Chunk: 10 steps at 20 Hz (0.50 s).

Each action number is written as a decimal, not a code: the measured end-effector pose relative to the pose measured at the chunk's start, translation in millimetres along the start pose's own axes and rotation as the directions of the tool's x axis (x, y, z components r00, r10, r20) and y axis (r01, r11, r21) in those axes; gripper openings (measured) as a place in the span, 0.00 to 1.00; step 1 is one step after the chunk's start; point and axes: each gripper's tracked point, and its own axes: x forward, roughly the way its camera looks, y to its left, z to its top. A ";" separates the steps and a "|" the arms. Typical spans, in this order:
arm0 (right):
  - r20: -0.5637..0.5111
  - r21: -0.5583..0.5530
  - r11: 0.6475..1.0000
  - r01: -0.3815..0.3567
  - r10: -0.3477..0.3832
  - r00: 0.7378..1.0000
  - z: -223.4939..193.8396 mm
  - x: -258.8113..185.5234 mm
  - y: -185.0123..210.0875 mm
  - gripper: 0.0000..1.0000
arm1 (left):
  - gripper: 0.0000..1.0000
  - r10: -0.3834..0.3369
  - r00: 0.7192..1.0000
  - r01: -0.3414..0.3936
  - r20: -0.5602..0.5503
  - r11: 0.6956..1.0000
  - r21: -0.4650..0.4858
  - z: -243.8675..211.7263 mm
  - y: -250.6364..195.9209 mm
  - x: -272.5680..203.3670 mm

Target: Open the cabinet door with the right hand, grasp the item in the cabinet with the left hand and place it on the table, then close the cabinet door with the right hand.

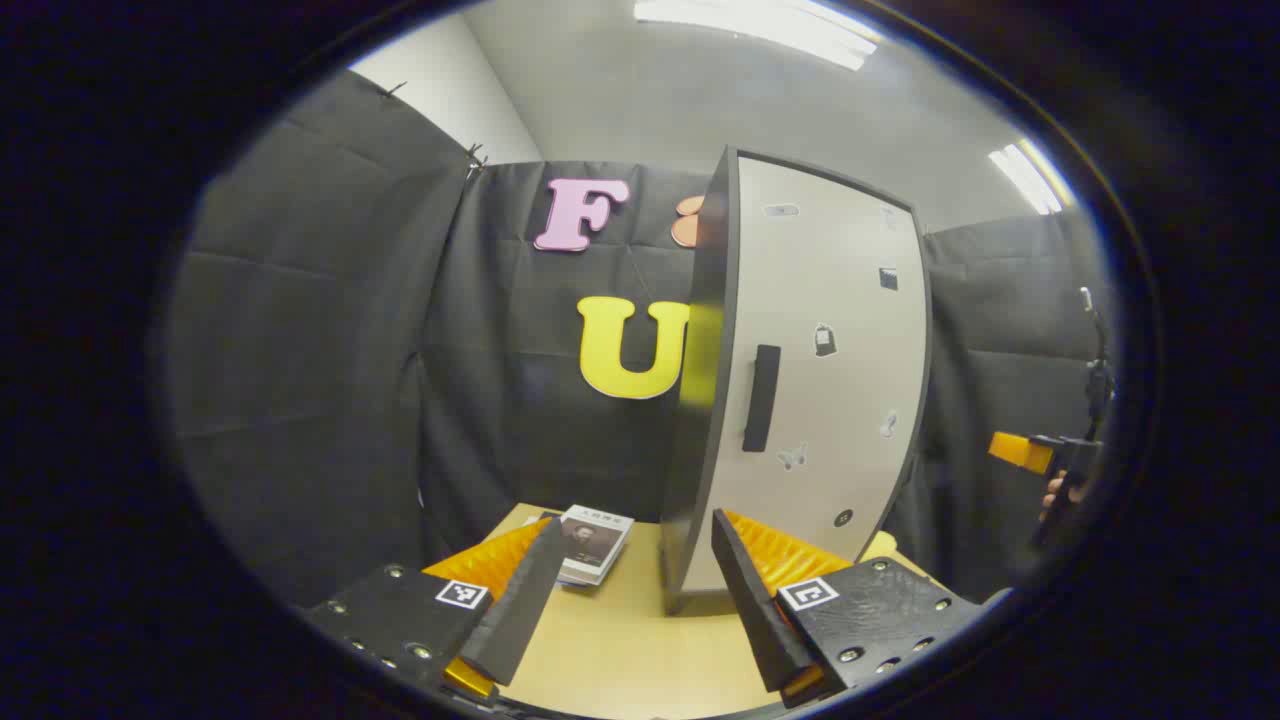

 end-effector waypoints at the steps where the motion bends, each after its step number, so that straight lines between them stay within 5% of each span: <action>1: -0.007 -0.004 1.000 -0.011 0.011 1.000 -0.7 1.5 5.6 0.97 | 0.89 -0.003 1.000 0.003 0.004 1.000 0.004 -0.3 -0.6 -0.1; 10: -0.015 -0.024 0.997 -0.078 0.078 0.997 -1.7 3.2 41.9 0.97 | 0.85 -0.004 1.000 0.004 -0.012 1.000 -0.019 -9.4 -1.0 -11.9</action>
